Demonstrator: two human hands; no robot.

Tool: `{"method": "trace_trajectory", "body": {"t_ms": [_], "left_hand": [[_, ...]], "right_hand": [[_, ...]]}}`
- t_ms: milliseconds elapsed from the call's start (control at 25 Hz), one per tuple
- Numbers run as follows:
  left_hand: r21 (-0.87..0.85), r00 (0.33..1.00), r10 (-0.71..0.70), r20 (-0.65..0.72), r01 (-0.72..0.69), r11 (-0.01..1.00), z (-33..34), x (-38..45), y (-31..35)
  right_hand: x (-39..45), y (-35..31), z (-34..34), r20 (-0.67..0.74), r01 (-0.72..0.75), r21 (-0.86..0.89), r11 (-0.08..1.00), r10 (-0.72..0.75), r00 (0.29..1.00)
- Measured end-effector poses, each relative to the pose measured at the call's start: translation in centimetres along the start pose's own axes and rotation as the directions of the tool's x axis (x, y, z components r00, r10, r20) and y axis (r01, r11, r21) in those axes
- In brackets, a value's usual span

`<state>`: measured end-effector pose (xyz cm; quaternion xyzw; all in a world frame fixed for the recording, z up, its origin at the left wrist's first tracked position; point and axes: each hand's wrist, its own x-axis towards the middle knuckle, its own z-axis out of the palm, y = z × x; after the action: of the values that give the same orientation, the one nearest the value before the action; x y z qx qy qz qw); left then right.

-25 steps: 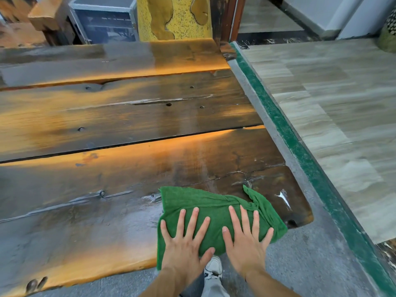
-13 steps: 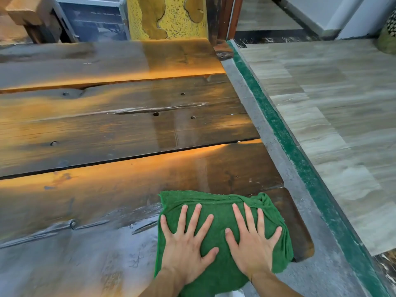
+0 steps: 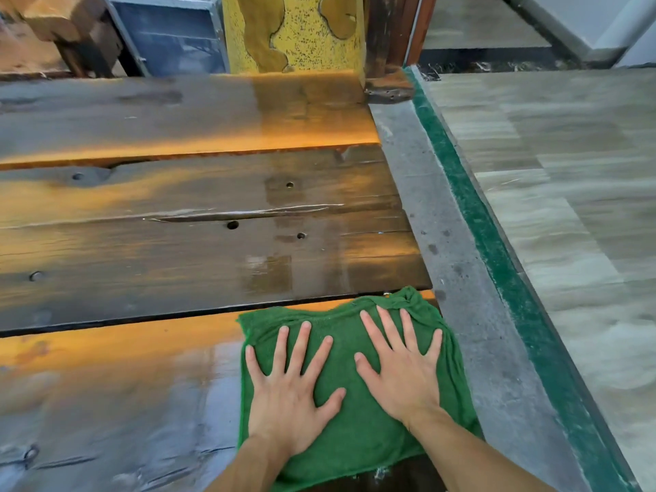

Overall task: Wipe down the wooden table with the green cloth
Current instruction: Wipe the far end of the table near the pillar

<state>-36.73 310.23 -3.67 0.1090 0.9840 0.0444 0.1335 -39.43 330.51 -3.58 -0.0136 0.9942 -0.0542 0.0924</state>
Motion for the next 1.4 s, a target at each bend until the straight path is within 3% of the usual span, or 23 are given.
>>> {"method": "trace_trajectory", "body": {"t_ms": [760, 1400], "left_hand": [[0.028, 0.989, -0.143, -0.038, 0.144, 0.989, -7.2, 23.1, -5.6], [0.021, 0.988, -0.085, -0.126, 0.089, 0.996, -13.1, 46.6, -12.5]], "right_hand": [[24.4, -0.8, -4.6, 0.023, 0.065, -0.018, 0.998, -0.065, 0.998], [49.5, -2.5, -8.3, -0.025, 0.002, -0.032, 0.999, -0.003, 1.000]]}}
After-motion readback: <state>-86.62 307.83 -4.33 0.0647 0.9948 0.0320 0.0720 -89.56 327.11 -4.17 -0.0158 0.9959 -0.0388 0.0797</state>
